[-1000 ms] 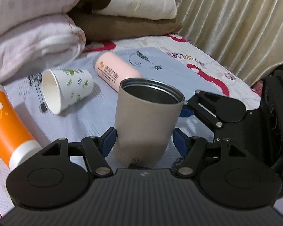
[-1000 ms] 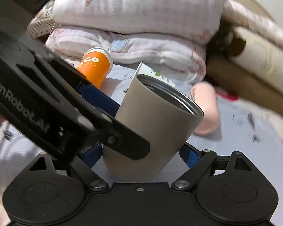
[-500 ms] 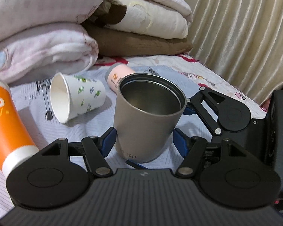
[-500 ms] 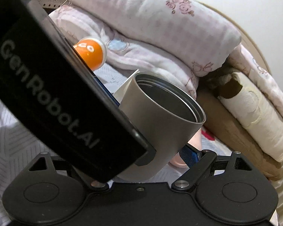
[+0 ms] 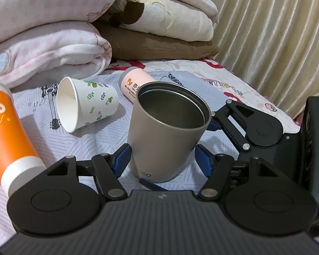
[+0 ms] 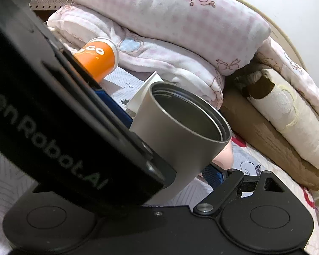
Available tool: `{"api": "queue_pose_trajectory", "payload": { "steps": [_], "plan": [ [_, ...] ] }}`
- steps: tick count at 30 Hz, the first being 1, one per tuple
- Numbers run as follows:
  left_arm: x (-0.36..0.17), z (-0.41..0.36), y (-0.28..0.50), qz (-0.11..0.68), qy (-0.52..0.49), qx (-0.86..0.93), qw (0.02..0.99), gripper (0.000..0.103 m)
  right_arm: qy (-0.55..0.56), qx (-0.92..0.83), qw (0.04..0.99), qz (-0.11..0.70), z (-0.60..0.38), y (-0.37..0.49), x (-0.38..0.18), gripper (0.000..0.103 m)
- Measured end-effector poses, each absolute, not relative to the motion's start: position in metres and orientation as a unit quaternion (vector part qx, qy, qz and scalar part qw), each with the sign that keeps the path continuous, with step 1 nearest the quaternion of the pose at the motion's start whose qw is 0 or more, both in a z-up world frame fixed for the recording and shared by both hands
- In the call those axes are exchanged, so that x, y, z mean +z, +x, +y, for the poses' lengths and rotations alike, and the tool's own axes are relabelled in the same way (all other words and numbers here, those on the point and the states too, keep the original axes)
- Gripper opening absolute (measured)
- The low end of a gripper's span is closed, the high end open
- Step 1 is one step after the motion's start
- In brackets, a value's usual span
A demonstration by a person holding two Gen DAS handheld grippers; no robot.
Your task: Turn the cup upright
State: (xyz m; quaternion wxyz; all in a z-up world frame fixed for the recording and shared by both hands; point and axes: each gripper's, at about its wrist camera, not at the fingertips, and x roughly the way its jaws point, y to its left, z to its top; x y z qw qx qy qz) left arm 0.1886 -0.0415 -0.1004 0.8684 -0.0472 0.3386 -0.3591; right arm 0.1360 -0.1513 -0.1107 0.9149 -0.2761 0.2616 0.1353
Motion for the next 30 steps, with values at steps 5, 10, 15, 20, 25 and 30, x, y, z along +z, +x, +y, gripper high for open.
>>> {"api": "queue_pose_trajectory", "payload": {
  "steps": [5,10,15,20,25,30],
  "plan": [
    [-0.096,-0.035,0.185,0.349,-0.064,-0.348,0.868,0.069,-0.209,0.143,0.930,0.266,-0.163,0.141,-0.103,0.093],
    [-0.091,-0.030,0.178,0.366,-0.080,-0.335,0.864,0.072,-0.171,0.146,0.937,0.268,-0.170,0.139,-0.100,0.095],
    [-0.083,-0.027,0.158,0.376,-0.079,-0.309,0.870,0.072,-0.132,0.139,0.941,0.280,-0.179,0.135,-0.097,0.095],
    [-0.066,-0.027,0.134,0.389,-0.059,-0.270,0.879,0.075,-0.048,0.140,0.943,0.299,-0.194,0.124,-0.100,0.095],
    [-0.048,-0.014,0.122,0.413,-0.058,-0.227,0.880,0.075,-0.014,0.143,0.946,0.289,-0.199,0.100,-0.091,0.095],
    [-0.023,-0.006,0.099,0.422,-0.027,-0.167,0.890,0.076,-0.041,0.149,0.945,0.289,-0.195,0.082,-0.068,0.095]
  ]
}}
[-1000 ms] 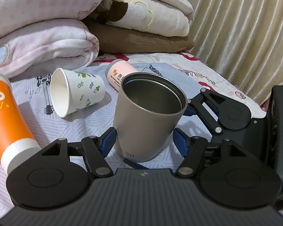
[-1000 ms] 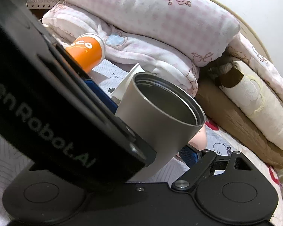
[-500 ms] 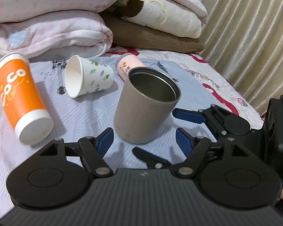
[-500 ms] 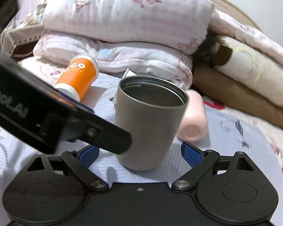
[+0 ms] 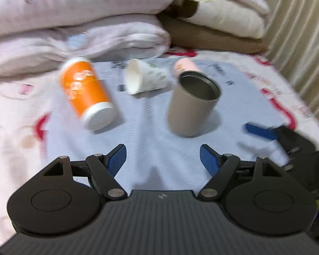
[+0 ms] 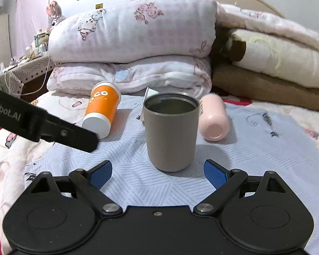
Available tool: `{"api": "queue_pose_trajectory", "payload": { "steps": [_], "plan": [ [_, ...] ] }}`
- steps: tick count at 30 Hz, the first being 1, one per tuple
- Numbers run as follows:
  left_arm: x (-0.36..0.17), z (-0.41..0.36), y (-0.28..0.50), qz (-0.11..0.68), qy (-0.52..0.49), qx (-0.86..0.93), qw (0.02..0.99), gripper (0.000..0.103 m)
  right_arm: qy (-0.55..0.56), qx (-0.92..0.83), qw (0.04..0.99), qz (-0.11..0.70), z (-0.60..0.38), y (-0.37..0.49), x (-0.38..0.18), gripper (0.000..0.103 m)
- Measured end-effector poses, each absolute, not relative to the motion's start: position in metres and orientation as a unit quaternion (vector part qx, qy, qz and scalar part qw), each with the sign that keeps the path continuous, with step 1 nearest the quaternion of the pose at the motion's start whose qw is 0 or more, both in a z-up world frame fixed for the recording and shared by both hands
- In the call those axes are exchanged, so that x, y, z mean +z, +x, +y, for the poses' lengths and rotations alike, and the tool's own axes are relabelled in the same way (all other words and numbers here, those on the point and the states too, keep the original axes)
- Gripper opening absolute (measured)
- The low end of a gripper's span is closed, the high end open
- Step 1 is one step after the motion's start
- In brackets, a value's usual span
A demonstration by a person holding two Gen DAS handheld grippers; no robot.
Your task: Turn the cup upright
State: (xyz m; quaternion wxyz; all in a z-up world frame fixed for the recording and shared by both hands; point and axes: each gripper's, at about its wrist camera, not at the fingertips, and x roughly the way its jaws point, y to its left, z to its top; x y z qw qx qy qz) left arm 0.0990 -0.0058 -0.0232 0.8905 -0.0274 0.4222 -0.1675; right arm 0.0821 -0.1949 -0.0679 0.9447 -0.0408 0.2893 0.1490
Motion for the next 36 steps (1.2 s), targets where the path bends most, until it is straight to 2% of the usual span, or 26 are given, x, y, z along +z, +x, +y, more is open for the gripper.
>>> {"api": "queue_pose_trajectory", "payload": {
  "steps": [7,15,18,20,22,23,36],
  "plan": [
    [0.018,0.002,0.056,0.410,-0.023,-0.138,0.901,0.086,-0.052,0.131,0.951,0.274,-0.197,0.039,-0.018,0.095],
    [0.044,0.004,0.014,0.393,0.010,-0.092,0.915,0.090,-0.021,0.100,0.953,0.285,-0.207,0.000,0.020,0.095],
    [0.047,0.004,0.002,0.393,0.007,-0.088,0.915,0.091,-0.019,0.097,0.953,0.286,-0.208,-0.010,0.026,0.096],
    [0.048,0.006,-0.003,0.393,0.003,-0.081,0.916,0.095,-0.020,0.095,0.953,0.285,-0.206,-0.016,0.030,0.097],
    [0.048,0.010,-0.007,0.393,0.002,-0.070,0.917,0.100,-0.019,0.083,0.955,0.283,-0.204,-0.020,0.033,0.103],
    [0.047,0.012,-0.008,0.394,0.002,-0.063,0.917,0.101,-0.014,0.074,0.957,0.281,-0.203,-0.022,0.034,0.103],
    [0.026,0.041,0.004,0.425,-0.020,-0.018,0.905,0.102,-0.021,0.040,0.954,0.296,-0.197,-0.025,0.037,0.103]
  ]
}}
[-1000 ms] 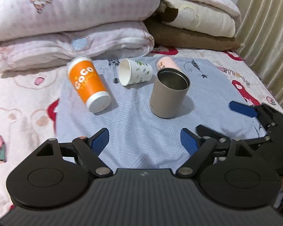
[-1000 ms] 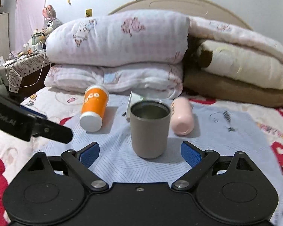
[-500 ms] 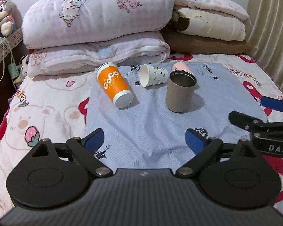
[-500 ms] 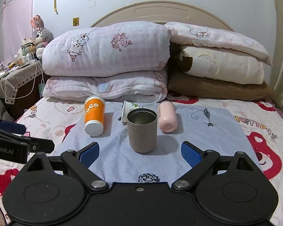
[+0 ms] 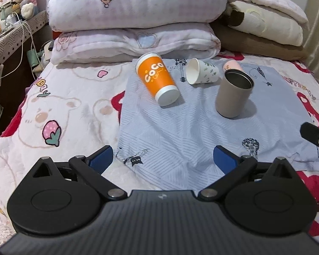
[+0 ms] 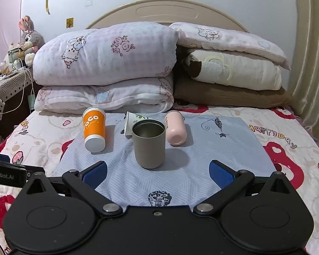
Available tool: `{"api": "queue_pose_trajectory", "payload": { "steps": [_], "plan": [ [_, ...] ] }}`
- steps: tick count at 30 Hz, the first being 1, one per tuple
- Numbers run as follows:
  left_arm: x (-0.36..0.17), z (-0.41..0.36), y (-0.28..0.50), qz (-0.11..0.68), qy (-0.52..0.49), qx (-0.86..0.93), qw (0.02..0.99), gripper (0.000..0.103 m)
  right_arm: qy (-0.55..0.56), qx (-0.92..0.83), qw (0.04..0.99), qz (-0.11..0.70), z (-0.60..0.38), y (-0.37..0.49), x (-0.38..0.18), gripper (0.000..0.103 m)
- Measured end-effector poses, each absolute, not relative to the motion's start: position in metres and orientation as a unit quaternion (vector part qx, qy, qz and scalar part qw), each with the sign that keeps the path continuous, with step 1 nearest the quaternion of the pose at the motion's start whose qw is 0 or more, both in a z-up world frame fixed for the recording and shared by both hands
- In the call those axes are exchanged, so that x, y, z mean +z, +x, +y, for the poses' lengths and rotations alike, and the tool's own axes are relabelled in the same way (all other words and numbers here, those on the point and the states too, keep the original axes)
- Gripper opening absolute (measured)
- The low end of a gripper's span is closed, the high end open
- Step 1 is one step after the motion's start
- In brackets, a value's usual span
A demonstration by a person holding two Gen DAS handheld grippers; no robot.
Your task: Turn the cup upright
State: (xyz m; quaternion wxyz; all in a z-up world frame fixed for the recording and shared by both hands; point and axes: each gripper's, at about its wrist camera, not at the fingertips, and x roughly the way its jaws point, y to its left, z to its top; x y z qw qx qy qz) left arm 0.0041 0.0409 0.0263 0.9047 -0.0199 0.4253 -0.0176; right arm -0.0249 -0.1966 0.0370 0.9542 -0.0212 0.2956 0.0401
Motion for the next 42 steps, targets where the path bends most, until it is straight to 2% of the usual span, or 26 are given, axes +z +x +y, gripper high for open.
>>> {"api": "queue_pose_trajectory", "payload": {
  "steps": [16,22,42],
  "plan": [
    [0.028,0.037,-0.010,0.390,-0.001,0.010,0.921,0.102,-0.016,0.025,0.960,0.279,-0.196,-0.037,0.039,0.103],
    [0.030,0.035,-0.013,0.378,0.005,0.003,0.926,0.102,-0.012,0.015,0.971,0.239,-0.196,-0.046,0.042,0.103],
    [0.032,0.035,-0.016,0.379,0.003,-0.001,0.926,0.103,-0.031,0.015,0.964,0.262,-0.191,-0.045,0.037,0.103]
  ]
}}
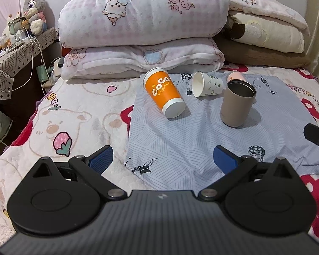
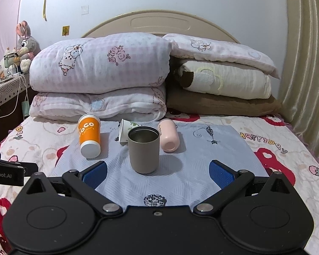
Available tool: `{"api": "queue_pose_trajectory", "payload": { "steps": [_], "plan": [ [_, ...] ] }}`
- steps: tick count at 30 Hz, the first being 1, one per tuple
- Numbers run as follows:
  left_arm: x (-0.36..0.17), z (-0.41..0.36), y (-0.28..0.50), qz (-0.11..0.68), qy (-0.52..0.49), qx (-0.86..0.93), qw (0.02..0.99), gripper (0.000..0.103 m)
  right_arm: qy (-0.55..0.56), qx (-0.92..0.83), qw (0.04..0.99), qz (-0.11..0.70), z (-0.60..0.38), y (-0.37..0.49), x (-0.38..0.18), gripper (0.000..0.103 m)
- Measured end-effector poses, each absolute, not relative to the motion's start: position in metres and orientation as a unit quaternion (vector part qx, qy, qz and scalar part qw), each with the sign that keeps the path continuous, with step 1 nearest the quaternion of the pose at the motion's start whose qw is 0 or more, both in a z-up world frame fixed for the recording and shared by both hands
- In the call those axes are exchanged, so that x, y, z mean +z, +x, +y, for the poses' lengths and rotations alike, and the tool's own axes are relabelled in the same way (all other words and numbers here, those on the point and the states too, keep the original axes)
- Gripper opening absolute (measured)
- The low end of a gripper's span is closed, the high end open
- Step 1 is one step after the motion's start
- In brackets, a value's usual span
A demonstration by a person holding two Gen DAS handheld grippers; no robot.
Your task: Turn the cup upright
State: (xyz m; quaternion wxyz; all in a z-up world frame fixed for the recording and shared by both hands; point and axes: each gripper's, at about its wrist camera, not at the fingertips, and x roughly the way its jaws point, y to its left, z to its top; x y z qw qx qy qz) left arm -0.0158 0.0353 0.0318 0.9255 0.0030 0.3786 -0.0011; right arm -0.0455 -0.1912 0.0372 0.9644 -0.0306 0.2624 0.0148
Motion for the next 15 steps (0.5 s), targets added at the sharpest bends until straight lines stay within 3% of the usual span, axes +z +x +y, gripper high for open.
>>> {"api": "queue_pose_trajectory", "payload": {
  "steps": [15],
  "plan": [
    [0.0302,0.0382,-0.0157,0.382,0.003,0.005,0.924,0.103,-0.030,0.013,0.963,0.268,-0.1920,-0.0438,0.0361,0.103]
  ]
}}
